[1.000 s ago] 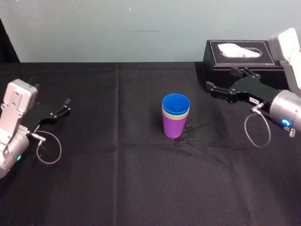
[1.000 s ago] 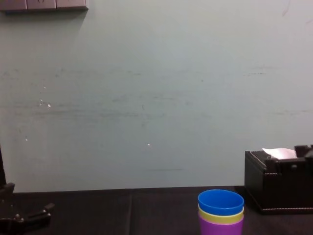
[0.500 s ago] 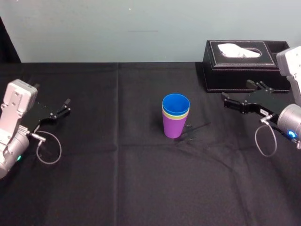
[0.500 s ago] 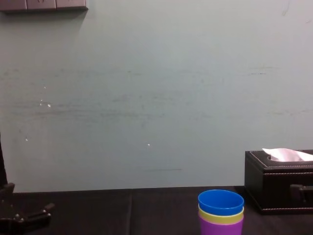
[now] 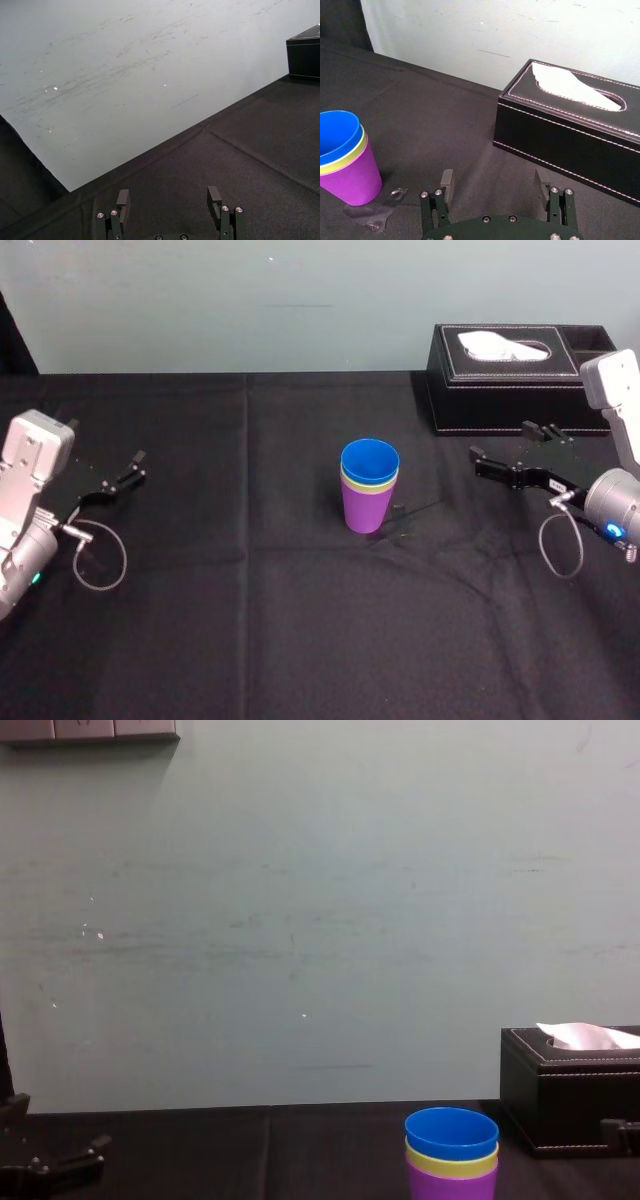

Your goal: Stack the three plastic cups sequentially using one hand.

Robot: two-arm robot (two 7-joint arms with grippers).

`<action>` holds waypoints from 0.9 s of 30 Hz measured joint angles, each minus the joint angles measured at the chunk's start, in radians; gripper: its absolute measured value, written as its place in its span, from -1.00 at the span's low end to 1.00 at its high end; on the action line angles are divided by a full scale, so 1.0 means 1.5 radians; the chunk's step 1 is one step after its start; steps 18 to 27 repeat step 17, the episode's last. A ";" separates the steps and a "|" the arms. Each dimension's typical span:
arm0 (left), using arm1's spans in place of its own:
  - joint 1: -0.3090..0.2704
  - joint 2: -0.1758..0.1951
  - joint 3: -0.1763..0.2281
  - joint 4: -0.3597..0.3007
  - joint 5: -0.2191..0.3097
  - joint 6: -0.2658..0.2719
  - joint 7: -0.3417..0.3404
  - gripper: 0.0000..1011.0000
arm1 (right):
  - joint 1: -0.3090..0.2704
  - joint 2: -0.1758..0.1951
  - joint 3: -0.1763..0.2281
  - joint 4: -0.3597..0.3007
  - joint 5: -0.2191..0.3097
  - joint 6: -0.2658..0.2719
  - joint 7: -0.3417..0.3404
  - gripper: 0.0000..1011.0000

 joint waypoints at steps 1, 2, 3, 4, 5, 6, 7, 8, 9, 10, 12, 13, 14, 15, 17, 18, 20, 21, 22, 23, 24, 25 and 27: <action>0.000 0.000 0.000 0.000 0.000 0.000 0.000 1.00 | 0.000 0.000 0.000 -0.001 0.000 0.000 0.000 0.99; 0.000 0.000 0.000 0.000 0.000 0.000 0.000 1.00 | 0.000 0.000 0.000 -0.001 0.000 0.000 0.000 0.99; 0.000 0.000 0.000 0.000 0.000 0.000 0.000 1.00 | 0.000 0.001 0.000 -0.001 0.000 0.000 0.000 0.99; 0.000 0.000 0.000 0.000 0.000 0.000 0.000 1.00 | 0.000 0.001 0.000 -0.002 0.000 0.000 0.000 0.99; 0.000 0.000 0.000 0.000 0.000 0.000 0.000 1.00 | 0.000 0.001 0.000 -0.002 0.000 0.000 0.000 0.99; 0.000 0.000 0.000 0.000 0.000 0.000 0.000 1.00 | 0.000 0.001 0.000 -0.002 0.000 0.000 0.000 0.99; 0.000 0.000 0.000 0.000 0.000 0.000 0.000 1.00 | 0.000 0.001 -0.001 -0.003 0.001 0.000 0.000 0.99; 0.000 0.000 0.000 0.000 0.000 0.000 0.000 1.00 | 0.000 0.001 -0.001 -0.003 0.001 0.000 0.000 0.99; 0.000 0.000 0.000 0.000 0.000 0.000 0.000 1.00 | 0.000 0.002 -0.001 -0.003 0.001 0.000 0.000 0.99; 0.000 0.000 0.000 0.000 0.000 0.000 0.000 1.00 | 0.000 0.002 -0.001 -0.003 0.001 0.000 0.000 0.99; 0.000 0.000 0.000 0.000 0.000 0.000 0.000 1.00 | 0.000 0.002 -0.001 -0.004 0.001 0.000 0.000 0.99; 0.000 0.000 0.000 0.000 0.000 0.000 0.000 1.00 | 0.000 0.002 -0.001 -0.004 0.001 0.000 0.000 0.99; 0.000 0.000 0.000 0.000 0.000 0.000 0.000 1.00 | -0.001 0.002 -0.001 -0.004 0.001 0.000 0.000 0.99; 0.000 0.000 0.000 0.000 0.000 0.000 0.000 1.00 | -0.001 0.002 -0.001 -0.004 0.001 0.000 0.000 0.99; 0.000 0.000 0.000 0.000 0.000 0.000 0.000 1.00 | -0.001 0.002 -0.001 -0.005 0.001 0.000 0.000 0.99; 0.000 0.000 0.000 0.000 0.000 0.000 0.000 1.00 | -0.001 0.002 -0.001 -0.005 0.001 0.000 0.000 0.99; 0.000 0.000 0.000 0.000 0.000 0.000 0.000 1.00 | -0.001 0.002 -0.001 -0.005 0.001 0.000 0.000 0.99; 0.000 0.000 0.000 0.000 0.000 0.000 0.000 1.00 | -0.001 0.002 -0.001 -0.005 0.001 0.000 0.000 0.99; 0.000 0.000 0.000 0.000 0.000 0.000 0.000 1.00 | -0.001 0.002 -0.001 -0.005 0.001 0.000 0.000 0.99; 0.000 0.000 0.000 0.000 0.000 0.000 0.000 1.00 | -0.001 0.002 -0.001 -0.005 0.001 0.000 0.000 0.99; 0.000 0.000 0.000 0.000 0.000 0.000 0.000 1.00 | -0.001 0.002 -0.001 -0.005 0.001 0.000 0.000 0.99; 0.000 0.000 0.000 0.000 0.000 0.000 0.000 1.00 | -0.001 0.002 -0.001 -0.005 0.001 0.000 0.000 0.99; 0.000 0.000 0.000 0.000 0.000 0.000 0.000 1.00 | -0.001 0.002 -0.001 -0.005 0.001 0.000 0.000 0.99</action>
